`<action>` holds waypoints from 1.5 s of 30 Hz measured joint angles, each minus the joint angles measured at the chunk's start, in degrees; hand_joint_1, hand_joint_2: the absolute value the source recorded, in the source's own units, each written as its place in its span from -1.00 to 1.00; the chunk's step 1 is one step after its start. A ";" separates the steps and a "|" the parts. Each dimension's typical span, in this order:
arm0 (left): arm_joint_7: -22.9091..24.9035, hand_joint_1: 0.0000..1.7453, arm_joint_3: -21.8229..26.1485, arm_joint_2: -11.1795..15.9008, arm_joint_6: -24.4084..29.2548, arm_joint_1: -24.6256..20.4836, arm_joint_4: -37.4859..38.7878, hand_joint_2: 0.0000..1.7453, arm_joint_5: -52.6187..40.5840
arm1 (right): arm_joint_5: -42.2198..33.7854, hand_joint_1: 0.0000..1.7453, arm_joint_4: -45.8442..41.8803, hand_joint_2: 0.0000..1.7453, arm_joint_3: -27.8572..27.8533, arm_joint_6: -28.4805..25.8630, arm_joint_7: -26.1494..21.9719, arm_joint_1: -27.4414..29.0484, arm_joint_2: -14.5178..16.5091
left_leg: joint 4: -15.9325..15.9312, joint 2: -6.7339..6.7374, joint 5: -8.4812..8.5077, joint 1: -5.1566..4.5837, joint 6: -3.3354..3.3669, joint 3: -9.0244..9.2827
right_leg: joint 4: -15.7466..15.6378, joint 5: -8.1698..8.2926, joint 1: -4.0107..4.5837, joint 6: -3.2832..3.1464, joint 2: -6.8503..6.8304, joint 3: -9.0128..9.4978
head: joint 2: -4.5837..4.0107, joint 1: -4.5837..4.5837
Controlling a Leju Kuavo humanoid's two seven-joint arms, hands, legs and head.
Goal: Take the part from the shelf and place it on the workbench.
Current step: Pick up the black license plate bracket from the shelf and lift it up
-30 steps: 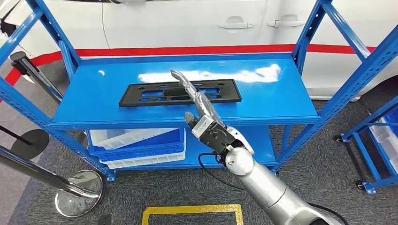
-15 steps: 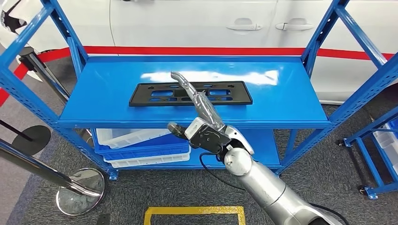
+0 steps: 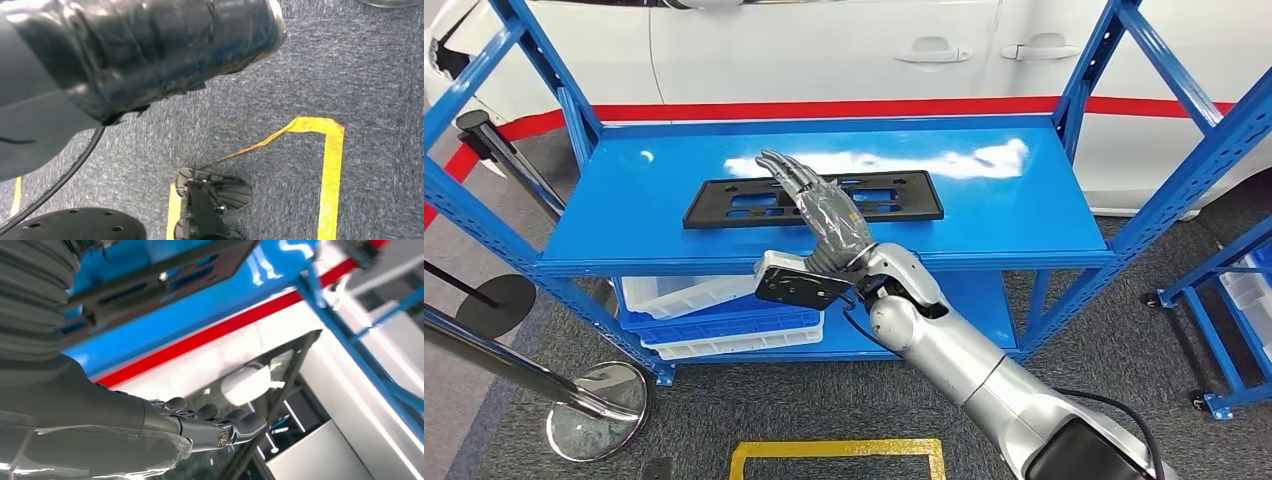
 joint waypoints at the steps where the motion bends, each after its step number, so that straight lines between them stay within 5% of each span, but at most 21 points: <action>1: 0.07 -1.00 -0.01 0.00 0.02 -0.06 0.00 -1.00 -0.14 | 1.45 -1.00 1.40 1.00 0.48 -0.32 0.29 -0.98 0.35 | -2.69 -0.02 0.79 -0.12 0.29 1.33 | 0.06 0.00 0.08 0.18 0.04 -0.08 | 0.00 0.04; 6: 0.15 -1.00 -0.02 -0.02 0.02 -0.06 0.00 -1.00 -0.50 | 4.67 -1.00 7.90 1.00 2.51 -0.93 1.06 -4.42 1.74 | -5.12 -0.04 1.62 -0.16 1.89 2.25 | 1.16 -0.91 0.12 1.54 0.05 -0.79 | 0.00 0.18; 9: 0.06 -1.00 -0.03 -0.02 -0.11 -0.09 0.00 -1.00 -0.93 | 6.24 -1.00 12.10 1.00 3.18 -1.00 1.61 -6.23 2.15 | -5.46 0.02 1.91 -0.08 2.48 2.24 | 10.42 -5.87 -0.09 2.05 0.02 -4.96 | 0.00 0.33; 11: 0.06 -1.00 -0.04 -0.02 -0.16 -0.04 0.00 -1.00 -1.29 | 7.31 -1.00 14.99 1.00 3.49 -1.00 1.92 -6.89 2.26 | -5.41 -0.01 1.90 -0.10 2.52 2.24 | 15.68 -7.24 -0.24 2.25 0.02 -7.42 | 0.00 0.35; 13: 0.09 -1.00 -0.04 -0.02 -0.15 0.07 0.00 -1.00 -1.57 | 8.22 -1.00 17.48 1.00 3.64 -1.09 2.30 -7.52 2.36 | -5.25 -0.06 1.80 -0.10 2.43 2.26 | 13.01 -4.64 -0.41 2.24 0.01 -6.25 | 0.00 0.36; 16: 0.15 -1.00 -0.04 -0.02 -0.10 0.07 0.00 -1.00 -1.88 | 9.03 -1.00 20.25 1.00 3.76 -1.58 2.95 -8.85 2.48 | -4.65 -0.08 1.40 -0.28 1.86 2.05 | 2.56 -0.34 -0.36 1.82 -0.01 -1.27 | 0.00 0.32; 21: 0.22 -1.00 -0.04 0.03 0.04 0.09 0.00 -1.00 -2.07 | 9.21 -1.00 23.57 1.00 3.80 -2.05 3.09 -9.95 2.58 | -3.37 0.03 0.45 -0.14 0.52 1.29 | -0.04 0.02 -0.21 0.51 0.16 -0.13 | 0.00 0.21; 25: 0.62 -1.00 -0.04 0.05 0.07 0.16 0.00 -1.00 -2.20 | 9.26 -1.00 25.27 -1.00 3.80 -2.09 3.16 -10.53 2.81 | 9.20 0.07 -5.37 0.04 -0.30 -4.73 | -0.26 0.12 -0.20 -0.17 0.07 -0.04 | 0.00 0.08; 27: 0.75 -1.00 -0.04 0.05 0.08 0.24 0.00 -1.00 -2.29 | 9.12 -1.00 26.06 -1.00 3.80 -2.11 3.12 -10.49 2.81 | 11.30 0.07 -4.94 0.06 -0.38 -5.93 | -0.18 0.10 -0.09 -0.19 0.12 -0.05 | 0.00 0.08; 31: 0.69 -1.00 -0.04 0.29 0.08 0.19 0.00 -1.00 -2.54 | 8.43 -1.00 27.13 -1.00 3.80 -3.09 2.23 -10.82 2.79 | -2.05 0.01 1.31 -0.15 0.37 0.59 | 0.09 -0.07 0.11 0.10 0.49 -0.13 | 0.00 0.10; 36: 0.56 -1.00 -0.02 0.37 0.08 0.17 0.00 -1.00 -2.75 | 7.96 -1.00 27.83 -1.00 3.80 -3.75 1.69 -11.09 2.69 | -5.12 0.06 1.75 -0.24 1.77 1.95 | 0.66 -0.62 0.07 1.45 0.53 -0.57 | 0.00 0.16; 41: 0.53 -1.00 -0.02 0.41 0.05 0.14 0.00 -1.00 -2.85 | 8.08 -1.00 28.40 -1.00 3.80 -3.87 1.61 -11.01 2.43 | -5.50 0.19 1.84 -0.10 2.58 2.26 | 15.23 -6.96 -0.27 2.28 0.42 -7.64 | 0.00 0.32; 43: 0.59 -1.00 -0.02 0.43 0.02 0.21 0.00 -1.00 -2.94 | 8.31 -1.00 28.65 -1.00 3.80 -3.92 1.42 -10.90 2.30 | -5.30 0.15 1.63 -0.10 2.52 2.33 | 13.81 -4.73 -0.52 2.38 0.40 -7.29 | 0.00 0.33; 45: 0.70 -1.00 -0.02 0.42 -0.01 0.24 0.00 -1.00 -3.04 | 8.48 -1.00 28.74 -1.00 3.80 -4.04 1.20 -10.95 2.25 | -4.85 0.10 1.19 -0.13 2.17 2.37 | 6.32 -1.09 -0.63 2.28 0.31 -3.77 | 0.00 0.32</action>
